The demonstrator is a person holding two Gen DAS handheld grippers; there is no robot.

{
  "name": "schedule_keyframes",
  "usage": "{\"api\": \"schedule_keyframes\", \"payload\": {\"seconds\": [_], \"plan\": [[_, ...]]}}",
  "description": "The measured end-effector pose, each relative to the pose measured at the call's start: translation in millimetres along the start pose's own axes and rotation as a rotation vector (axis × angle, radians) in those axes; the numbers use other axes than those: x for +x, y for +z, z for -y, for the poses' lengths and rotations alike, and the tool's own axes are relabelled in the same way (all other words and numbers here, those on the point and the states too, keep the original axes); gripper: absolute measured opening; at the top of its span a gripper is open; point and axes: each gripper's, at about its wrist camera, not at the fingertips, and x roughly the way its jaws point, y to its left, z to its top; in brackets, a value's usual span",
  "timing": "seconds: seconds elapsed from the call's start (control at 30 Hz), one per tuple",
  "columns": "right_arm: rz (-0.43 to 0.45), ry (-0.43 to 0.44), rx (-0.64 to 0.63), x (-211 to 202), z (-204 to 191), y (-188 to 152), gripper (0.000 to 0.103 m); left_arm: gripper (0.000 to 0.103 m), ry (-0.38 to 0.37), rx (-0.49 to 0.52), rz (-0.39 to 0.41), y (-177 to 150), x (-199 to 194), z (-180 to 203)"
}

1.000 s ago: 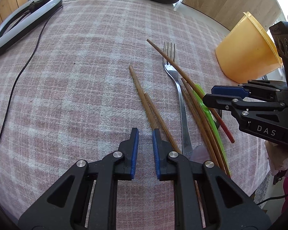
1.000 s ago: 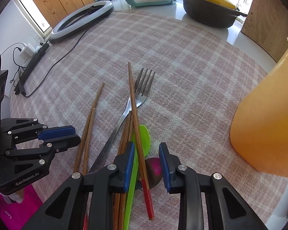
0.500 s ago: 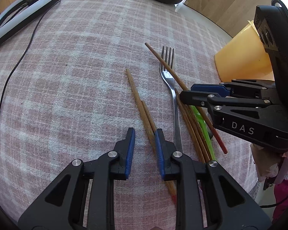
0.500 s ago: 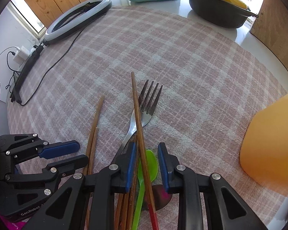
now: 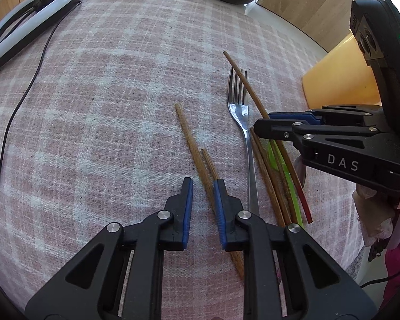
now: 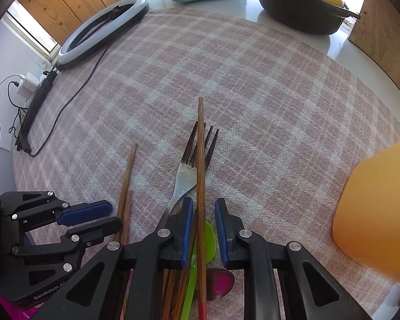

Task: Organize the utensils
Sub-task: 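Close the right tool on a wooden chopstick while the left tool grips another and lifts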

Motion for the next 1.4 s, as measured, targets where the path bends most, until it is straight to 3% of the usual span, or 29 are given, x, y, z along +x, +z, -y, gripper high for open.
{"api": "schedule_keyframes", "payload": {"seconds": [0.1, 0.13, 0.27, 0.5, 0.53, 0.63, 0.7, 0.77, 0.8, 0.9, 1.2, 1.4], "plan": [[-0.001, 0.012, 0.01, 1.4, 2.3, 2.1, 0.013, 0.018, 0.014, 0.034, 0.008, 7.1, 3.3, 5.9], [0.002, 0.017, 0.014, 1.0, 3.1, 2.1, 0.011, 0.014, 0.009, 0.034, 0.005, 8.8, 3.5, 4.7], [0.013, 0.041, 0.016, -4.1, 6.2, 0.4, 0.005, 0.008, -0.05, -0.025, -0.01, 12.5, 3.0, -10.1], [0.022, 0.061, 0.011, -6.3, 6.8, -0.3, 0.004, 0.008, -0.032, -0.038, -0.006, 14.7, -2.6, -15.8], [0.019, 0.06, 0.014, -4.7, 7.7, 0.5, 0.004, 0.017, -0.029, -0.048, -0.014, 18.3, -0.3, -15.4], [0.013, 0.057, 0.018, -0.4, 7.9, 2.0, 0.006, 0.03, -0.042, -0.07, -0.017, 29.0, 3.8, -11.6], [0.008, 0.054, 0.017, 2.2, 7.5, 2.3, 0.006, 0.032, -0.018, -0.029, 0.008, 34.5, 7.2, -2.4], [0.01, 0.05, 0.016, 1.3, 7.4, 1.3, 0.005, 0.025, 0.018, 0.008, 0.023, 36.6, 9.4, 3.7], [0.014, 0.049, 0.019, -0.6, 7.7, 0.2, 0.004, 0.007, 0.025, 0.013, 0.027, 38.4, 11.3, 3.9], [0.049, 0.044, 0.032, -12.4, 11.3, -4.8, 0.004, 0.005, -0.052, -0.047, 0.012, 40.6, 13.3, -8.7], [0.127, 0.074, 0.083, -44.9, 20.8, -22.0, 0.004, 0.005, -0.136, -0.105, 0.068, 34.5, -17.2, -22.4], [0.194, 0.083, 0.099, -71.1, 21.9, -40.8, 0.004, 0.003, -0.181, -0.046, 0.154, 27.2, -59.4, -7.8]]}}
